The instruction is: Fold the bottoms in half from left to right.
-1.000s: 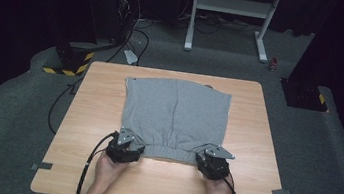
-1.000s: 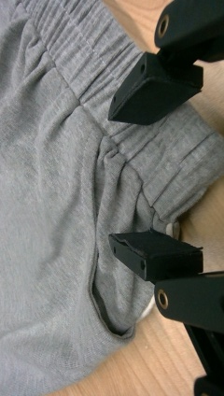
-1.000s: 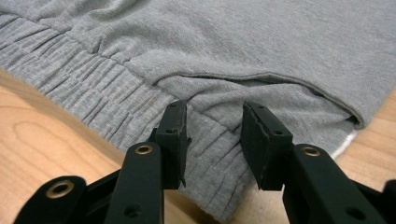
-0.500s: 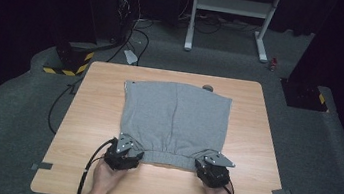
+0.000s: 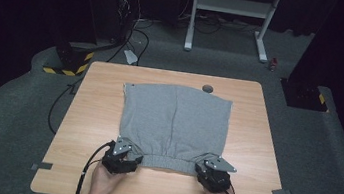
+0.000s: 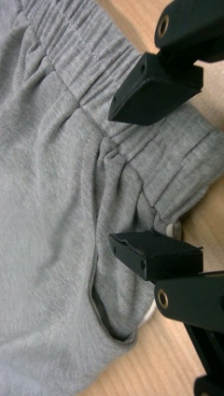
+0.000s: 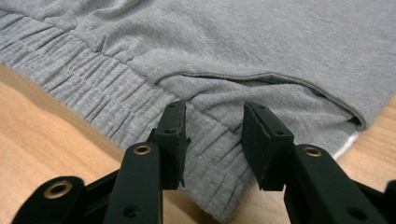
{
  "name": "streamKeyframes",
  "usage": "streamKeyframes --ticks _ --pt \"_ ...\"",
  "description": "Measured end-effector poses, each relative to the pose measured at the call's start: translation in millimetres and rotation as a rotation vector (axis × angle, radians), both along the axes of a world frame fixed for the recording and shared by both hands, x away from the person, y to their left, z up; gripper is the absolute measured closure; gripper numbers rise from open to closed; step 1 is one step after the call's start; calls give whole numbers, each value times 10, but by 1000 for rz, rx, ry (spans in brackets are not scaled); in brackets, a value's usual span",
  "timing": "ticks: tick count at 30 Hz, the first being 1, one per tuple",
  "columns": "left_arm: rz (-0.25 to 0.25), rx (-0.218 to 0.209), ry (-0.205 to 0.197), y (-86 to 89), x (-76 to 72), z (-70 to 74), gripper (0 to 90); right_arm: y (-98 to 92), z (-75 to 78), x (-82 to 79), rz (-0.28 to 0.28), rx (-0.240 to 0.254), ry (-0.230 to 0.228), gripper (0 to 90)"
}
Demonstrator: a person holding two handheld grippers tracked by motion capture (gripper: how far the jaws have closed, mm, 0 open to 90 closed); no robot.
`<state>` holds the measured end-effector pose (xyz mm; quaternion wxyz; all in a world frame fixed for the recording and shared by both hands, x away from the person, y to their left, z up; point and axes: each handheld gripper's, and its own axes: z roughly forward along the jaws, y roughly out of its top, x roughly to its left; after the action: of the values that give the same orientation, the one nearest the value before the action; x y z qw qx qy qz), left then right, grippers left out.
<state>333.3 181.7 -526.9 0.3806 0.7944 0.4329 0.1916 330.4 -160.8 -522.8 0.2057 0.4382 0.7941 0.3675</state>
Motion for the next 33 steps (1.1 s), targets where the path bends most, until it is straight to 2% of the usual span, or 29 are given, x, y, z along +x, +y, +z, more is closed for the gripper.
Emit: streamKeyframes --ticks 8,14,18,28,30,32,33 --pt "-17 1 1 -15 -110 1 349 -57 2 -110 17 16 9 585" --pt "-35 -8 7 -13 -174 0 349 -75 3 -193 28 7 4 580" --pt "-45 -16 14 -3 -212 -2 348 -112 4 -240 47 41 22 562" --pt "-75 -22 28 13 -281 13 342 -92 52 -298 61 10 34 528" --pt "-72 -24 25 24 -272 31 341 -55 86 -316 73 9 -1 512" --pt "-43 -5 -4 33 -258 54 348 12 118 -317 97 -3 -22 512" --pt "-35 -19 -3 40 -238 74 348 53 138 -305 114 0 -27 512"
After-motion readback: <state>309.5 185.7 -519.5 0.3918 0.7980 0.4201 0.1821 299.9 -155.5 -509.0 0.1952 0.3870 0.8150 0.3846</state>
